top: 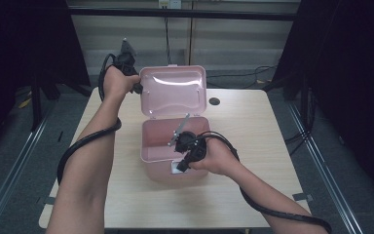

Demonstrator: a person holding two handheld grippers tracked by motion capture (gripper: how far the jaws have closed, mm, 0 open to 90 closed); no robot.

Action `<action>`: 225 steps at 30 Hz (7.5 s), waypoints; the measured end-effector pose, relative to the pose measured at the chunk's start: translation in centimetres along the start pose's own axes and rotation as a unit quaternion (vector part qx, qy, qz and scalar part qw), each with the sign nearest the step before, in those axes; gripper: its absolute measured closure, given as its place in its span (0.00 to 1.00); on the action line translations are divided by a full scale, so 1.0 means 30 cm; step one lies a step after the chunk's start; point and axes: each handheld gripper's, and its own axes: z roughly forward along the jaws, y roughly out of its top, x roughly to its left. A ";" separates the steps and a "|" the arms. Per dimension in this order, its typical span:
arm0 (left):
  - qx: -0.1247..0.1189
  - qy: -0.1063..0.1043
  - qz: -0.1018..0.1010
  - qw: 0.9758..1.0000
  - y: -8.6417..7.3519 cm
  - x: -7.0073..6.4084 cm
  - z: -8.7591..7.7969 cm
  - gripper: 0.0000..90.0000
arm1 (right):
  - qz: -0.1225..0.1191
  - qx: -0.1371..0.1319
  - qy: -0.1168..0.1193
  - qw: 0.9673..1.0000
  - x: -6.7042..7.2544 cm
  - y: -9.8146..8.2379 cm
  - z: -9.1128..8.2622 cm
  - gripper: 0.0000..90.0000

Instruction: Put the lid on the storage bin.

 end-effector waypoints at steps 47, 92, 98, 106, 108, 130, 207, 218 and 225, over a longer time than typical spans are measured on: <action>-0.018 0.007 0.039 0.999 -0.069 -0.017 -0.089 0.97 | 0.029 -0.001 -0.007 1.000 -0.016 0.020 0.004 1.00; -0.023 0.019 0.064 0.997 -0.135 -0.042 -0.137 0.97 | 0.055 0.002 -0.013 0.998 -0.029 0.042 0.008 1.00; -0.025 0.018 0.064 0.997 -0.148 -0.041 -0.142 0.97 | 0.055 0.001 -0.015 0.998 -0.032 0.044 0.009 1.00; -0.027 0.018 0.067 0.997 -0.164 -0.042 -0.148 0.96 | 0.057 0.004 -0.017 0.998 -0.037 0.051 0.010 1.00; -0.028 0.017 0.065 0.997 -0.167 -0.044 -0.148 0.96 | 0.057 0.004 -0.017 0.998 -0.038 0.052 0.010 1.00; -0.079 0.020 0.092 0.992 -0.168 -0.003 -0.112 0.64 | 0.056 -0.007 -0.018 0.998 -0.044 0.053 0.015 1.00; -0.057 0.006 0.078 0.995 -0.255 0.006 -0.149 0.93 | 0.066 -0.019 -0.013 0.998 -0.049 0.048 0.015 1.00; -0.072 0.008 0.057 0.996 -0.161 0.057 -0.234 0.94 | 0.061 -0.020 -0.010 0.998 -0.052 0.046 0.014 1.00; -0.077 -0.008 0.073 0.994 -0.101 0.004 -0.237 0.94 | 0.057 -0.022 -0.005 0.998 -0.057 0.044 0.014 1.00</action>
